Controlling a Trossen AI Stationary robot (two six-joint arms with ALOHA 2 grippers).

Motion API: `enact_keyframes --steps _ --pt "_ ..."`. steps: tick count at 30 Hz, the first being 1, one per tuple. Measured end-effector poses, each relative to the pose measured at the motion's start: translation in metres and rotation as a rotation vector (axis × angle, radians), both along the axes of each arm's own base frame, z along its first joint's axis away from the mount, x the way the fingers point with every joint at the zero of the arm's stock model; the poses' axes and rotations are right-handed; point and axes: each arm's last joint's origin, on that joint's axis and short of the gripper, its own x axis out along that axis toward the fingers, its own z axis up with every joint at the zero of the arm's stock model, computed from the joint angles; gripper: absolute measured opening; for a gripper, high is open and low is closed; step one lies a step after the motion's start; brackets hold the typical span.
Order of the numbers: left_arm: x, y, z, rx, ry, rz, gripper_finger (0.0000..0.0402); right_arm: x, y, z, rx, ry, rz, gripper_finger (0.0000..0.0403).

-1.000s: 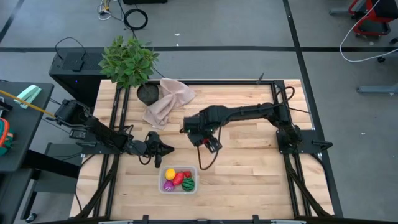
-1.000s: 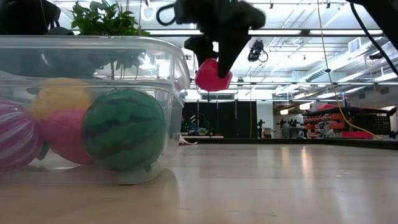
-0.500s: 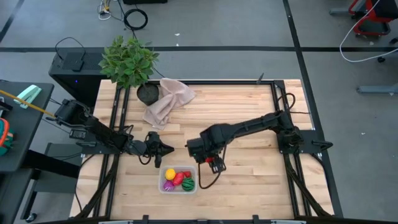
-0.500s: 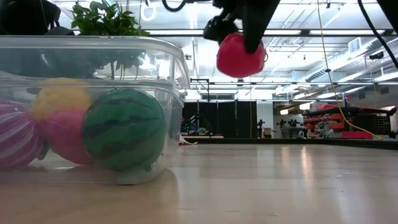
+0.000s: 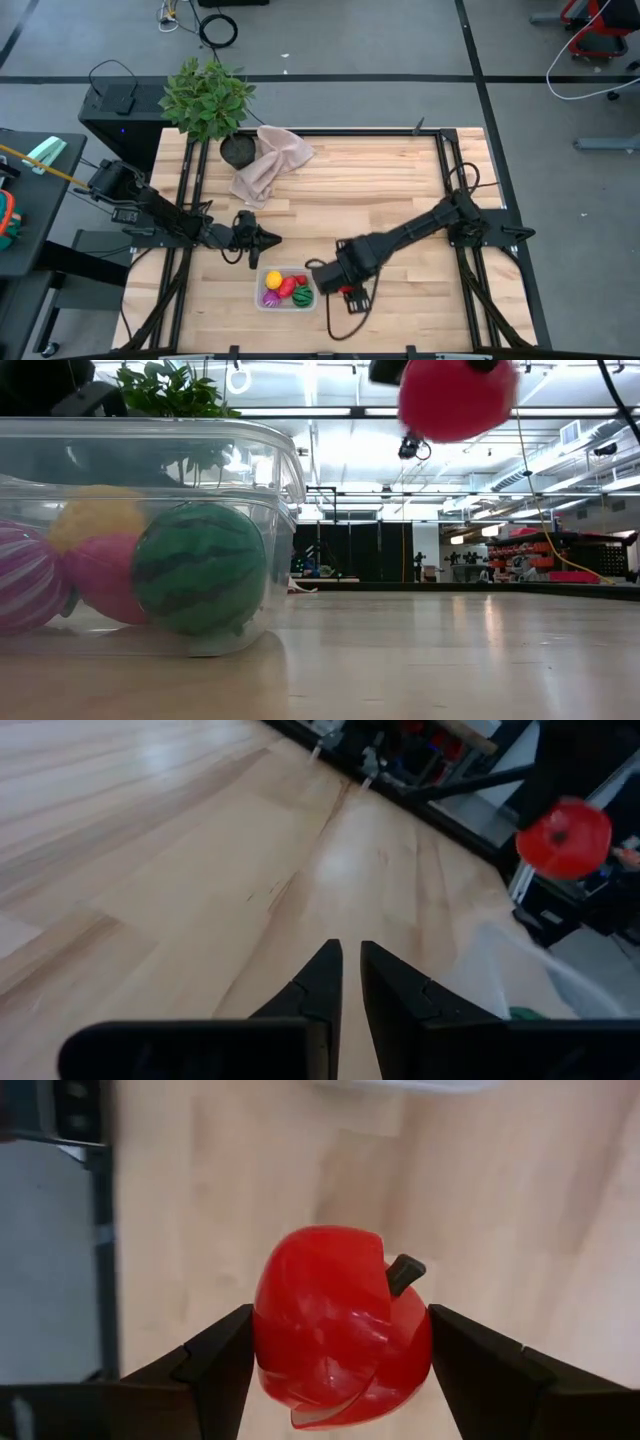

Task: Pick and placing Produce into tupperware
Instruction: Put the apple into the transparent bin

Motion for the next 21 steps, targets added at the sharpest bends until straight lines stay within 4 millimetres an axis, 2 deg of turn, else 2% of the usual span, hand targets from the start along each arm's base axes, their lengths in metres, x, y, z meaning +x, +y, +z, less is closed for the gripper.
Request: enact_keyframes --steps 5,9,14,21 --pt "0.001 0.0 0.002 -0.001 -0.024 -0.002 0.0047 -0.006 0.027 0.001 0.038 -0.055 0.003 0.0272" --pt "0.0 0.0 0.002 0.002 -0.016 -0.002 0.0048 -0.003 0.036 0.003 0.036 -0.14 0.011 0.0272" --pt "0.0 0.0 0.002 0.004 -0.016 -0.003 0.0046 0.01 0.033 0.006 0.021 -0.27 -0.023 0.0272" --pt "0.0 0.0 0.002 0.022 -0.015 -0.008 0.0051 0.036 0.016 0.014 0.069 -0.448 -0.127 0.0272"
